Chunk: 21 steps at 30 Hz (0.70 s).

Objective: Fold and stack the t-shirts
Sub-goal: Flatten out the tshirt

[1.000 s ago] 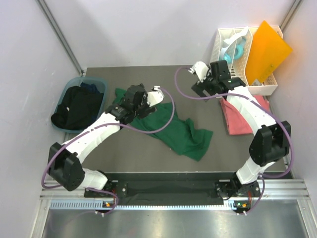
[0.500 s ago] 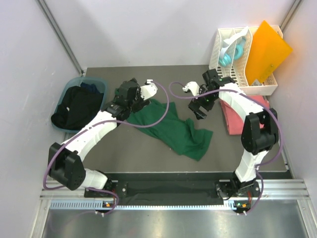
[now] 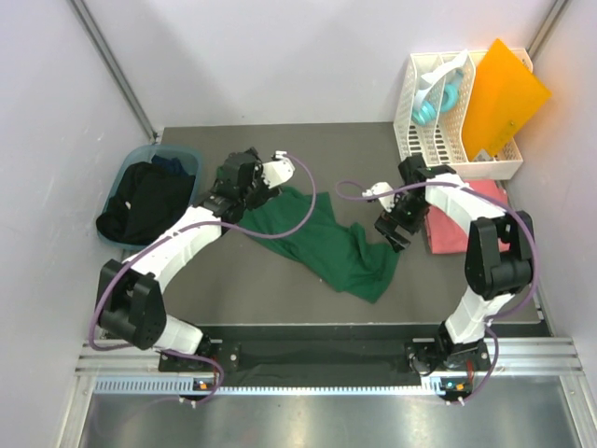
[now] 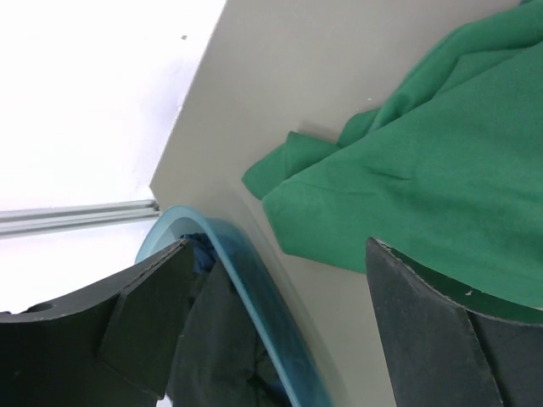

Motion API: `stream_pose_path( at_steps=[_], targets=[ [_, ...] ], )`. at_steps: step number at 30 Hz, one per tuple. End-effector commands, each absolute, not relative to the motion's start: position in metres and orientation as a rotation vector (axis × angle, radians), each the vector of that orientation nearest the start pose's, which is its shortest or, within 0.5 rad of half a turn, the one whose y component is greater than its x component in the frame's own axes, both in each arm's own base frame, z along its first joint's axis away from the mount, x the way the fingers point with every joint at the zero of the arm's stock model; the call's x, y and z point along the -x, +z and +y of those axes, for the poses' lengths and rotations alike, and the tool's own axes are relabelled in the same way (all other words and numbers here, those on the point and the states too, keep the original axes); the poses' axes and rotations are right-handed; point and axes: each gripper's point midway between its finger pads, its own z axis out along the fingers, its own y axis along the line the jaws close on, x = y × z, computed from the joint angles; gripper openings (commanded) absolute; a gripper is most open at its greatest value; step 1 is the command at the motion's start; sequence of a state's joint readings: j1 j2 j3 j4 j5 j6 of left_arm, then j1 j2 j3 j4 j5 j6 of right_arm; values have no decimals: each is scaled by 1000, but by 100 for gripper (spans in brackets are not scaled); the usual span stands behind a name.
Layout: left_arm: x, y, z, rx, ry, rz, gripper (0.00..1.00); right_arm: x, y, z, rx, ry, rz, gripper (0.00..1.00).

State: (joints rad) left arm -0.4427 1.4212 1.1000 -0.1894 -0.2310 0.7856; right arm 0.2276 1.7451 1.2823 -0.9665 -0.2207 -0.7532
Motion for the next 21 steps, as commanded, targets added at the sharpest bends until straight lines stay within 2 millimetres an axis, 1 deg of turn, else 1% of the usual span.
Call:
stream_pose_path(
  at_steps=[1, 2, 3, 4, 6, 7, 9, 10, 11, 12, 13, 15, 16, 18, 19, 21],
  targets=[
    [-427, 203, -132, -1115, 401, 1752, 86, -303, 80, 82, 1447, 224, 2503, 97],
    [-429, 201, -134, -1122, 397, 1753, 86, -304, 83, 85, 1458, 235, 2485, 97],
    [-430, 201, -135, -1121, 396, 1752, 85, -302, 87, 93, 1467, 281, 2465, 97],
    [-432, 195, -135, -1126, 399, 1764, 84, -309, 96, 99, 1464, 294, 2427, 98],
    [-436, 195, -133, -1106, 419, 1768, 83, -313, 108, 112, 1460, 367, 2379, 98],
    [-440, 196, -127, -1072, 448, 1773, 82, -324, 118, 119, 1443, 383, 2350, 98],
    [-443, 199, -121, -1017, 460, 1783, 78, -334, 129, 131, 1424, 439, 2307, 98],
    [-445, 203, -116, -983, 469, 1786, 77, -345, 134, 137, 1398, 454, 2299, 98],
    [-445, 204, -113, -954, 470, 1798, 77, -352, 135, 142, 1382, 466, 2297, 99],
    [-445, 209, -112, -943, 465, 1795, 77, -359, 137, 146, 1366, 479, 2294, 98],
    [-442, 212, -113, -946, 455, 1790, 77, -374, 138, 150, 1315, 480, 2308, 98],
    [-436, 208, -120, -996, 401, 1788, 77, -395, 137, 155, 1266, 450, 2302, 98],
    [-434, 208, -123, -1009, 384, 1784, 77, -408, 134, 158, 1235, 452, 2308, 99],
    [-431, 202, -130, -1061, 341, 1783, 78, -427, 129, 164, 1201, 445, 2293, 98],
    [-431, 197, -133, -1080, 324, 1787, 78, -437, 122, 168, 1186, 453, 2303, 98],
    [-430, 192, -140, -1126, 290, 1781, 78, -449, 114, 175, 1179, 457, 2308, 97]
  ],
)
